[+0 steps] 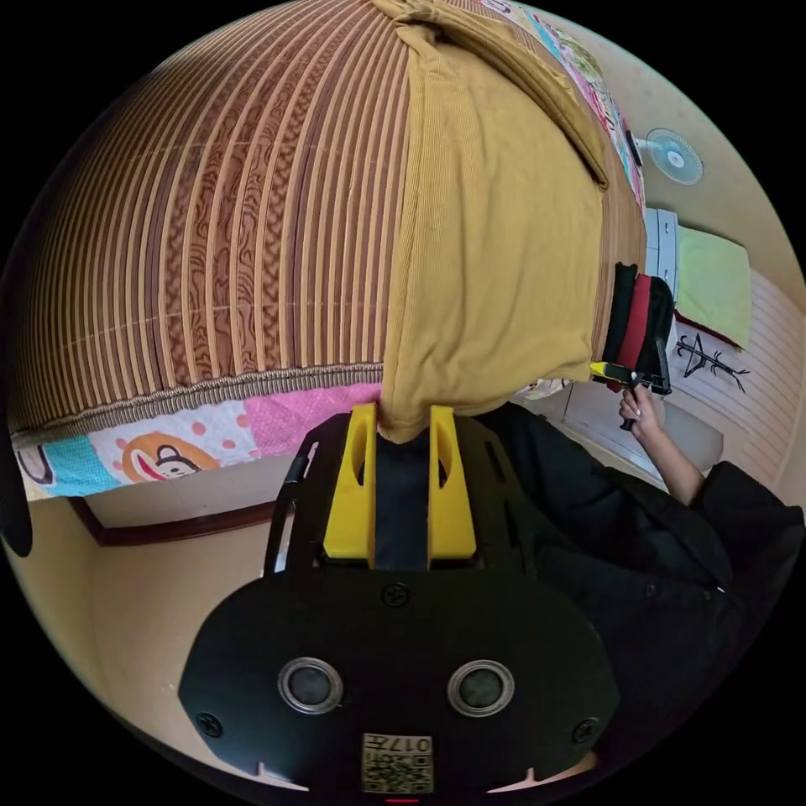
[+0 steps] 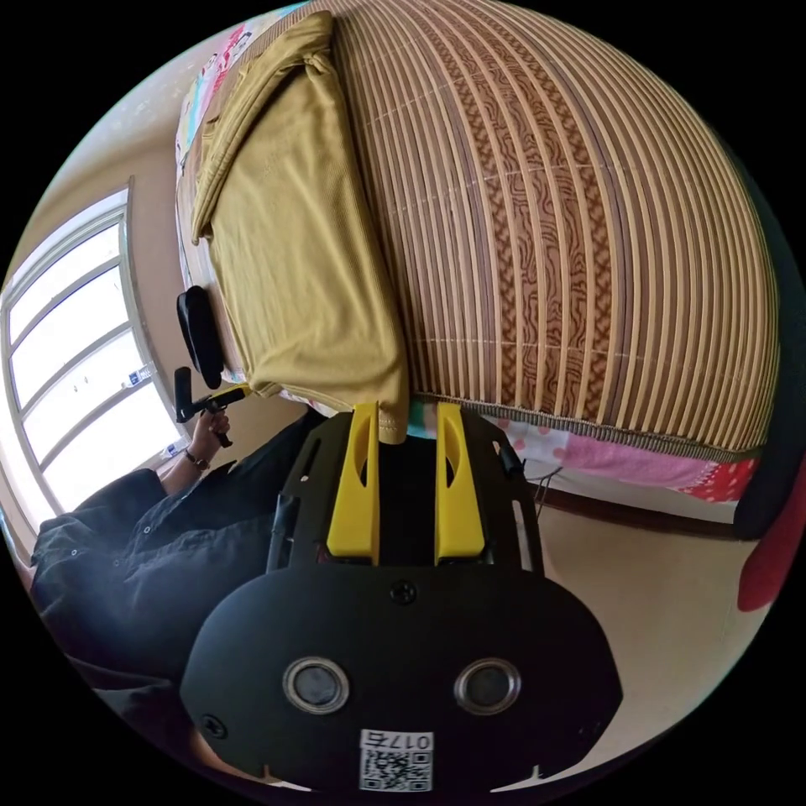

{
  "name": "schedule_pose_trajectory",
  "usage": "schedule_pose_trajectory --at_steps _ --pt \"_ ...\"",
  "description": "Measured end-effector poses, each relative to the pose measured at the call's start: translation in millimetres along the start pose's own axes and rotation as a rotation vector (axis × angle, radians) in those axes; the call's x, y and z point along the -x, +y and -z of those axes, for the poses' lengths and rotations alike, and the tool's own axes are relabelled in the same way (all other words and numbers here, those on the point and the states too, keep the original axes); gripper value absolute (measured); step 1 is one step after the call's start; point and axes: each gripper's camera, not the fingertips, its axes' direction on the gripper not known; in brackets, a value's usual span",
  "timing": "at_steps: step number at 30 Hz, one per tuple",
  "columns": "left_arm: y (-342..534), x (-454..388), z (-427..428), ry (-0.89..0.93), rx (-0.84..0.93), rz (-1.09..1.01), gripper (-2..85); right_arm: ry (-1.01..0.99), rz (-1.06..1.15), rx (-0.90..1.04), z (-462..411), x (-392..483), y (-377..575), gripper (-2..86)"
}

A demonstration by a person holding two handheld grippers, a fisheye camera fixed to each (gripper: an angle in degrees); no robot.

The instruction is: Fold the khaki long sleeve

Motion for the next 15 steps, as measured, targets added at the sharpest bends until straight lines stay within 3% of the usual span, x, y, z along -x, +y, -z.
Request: schedule_pose_trajectory --at_steps 15 --pt "29 47 86 0.555 -0.038 -0.096 4.1 -0.101 0.032 -0.03 62 32 26 3.5"
